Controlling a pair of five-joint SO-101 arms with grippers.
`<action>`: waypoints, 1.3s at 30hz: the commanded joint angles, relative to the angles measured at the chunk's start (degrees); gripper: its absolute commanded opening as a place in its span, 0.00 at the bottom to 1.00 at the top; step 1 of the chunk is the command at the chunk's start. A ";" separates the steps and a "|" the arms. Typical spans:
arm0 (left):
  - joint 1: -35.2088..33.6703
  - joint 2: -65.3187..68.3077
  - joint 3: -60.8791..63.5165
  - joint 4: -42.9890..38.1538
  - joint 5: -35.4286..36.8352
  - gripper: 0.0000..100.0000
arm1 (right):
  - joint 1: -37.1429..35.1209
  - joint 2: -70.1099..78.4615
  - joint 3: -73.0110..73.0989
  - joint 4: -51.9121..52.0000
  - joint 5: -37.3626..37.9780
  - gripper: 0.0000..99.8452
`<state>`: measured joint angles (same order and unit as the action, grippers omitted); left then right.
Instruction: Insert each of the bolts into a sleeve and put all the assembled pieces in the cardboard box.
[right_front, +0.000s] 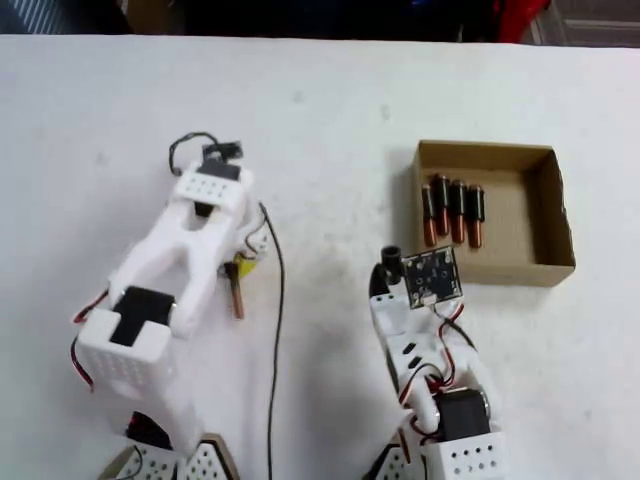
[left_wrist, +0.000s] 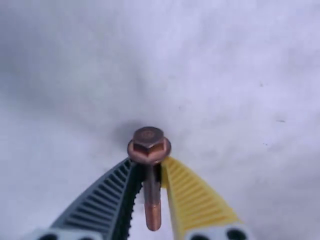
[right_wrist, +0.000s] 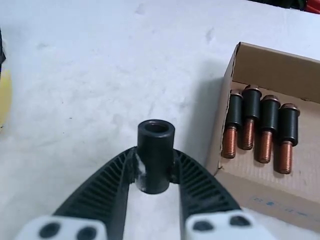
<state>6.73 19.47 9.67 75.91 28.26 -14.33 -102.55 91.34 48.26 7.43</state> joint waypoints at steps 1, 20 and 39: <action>-0.22 -0.66 -5.45 4.13 -0.62 0.02 | 0.22 -0.57 -0.88 -1.54 0.00 0.02; 2.77 0.04 -2.64 0.09 -6.42 0.02 | 0.22 -0.57 -0.79 -1.54 0.00 0.02; 2.86 3.91 -2.64 -4.92 -6.42 0.02 | 0.22 -0.57 -0.79 -1.54 0.00 0.02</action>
<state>9.27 22.90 7.56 72.92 22.11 -14.33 -102.55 91.34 48.26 7.43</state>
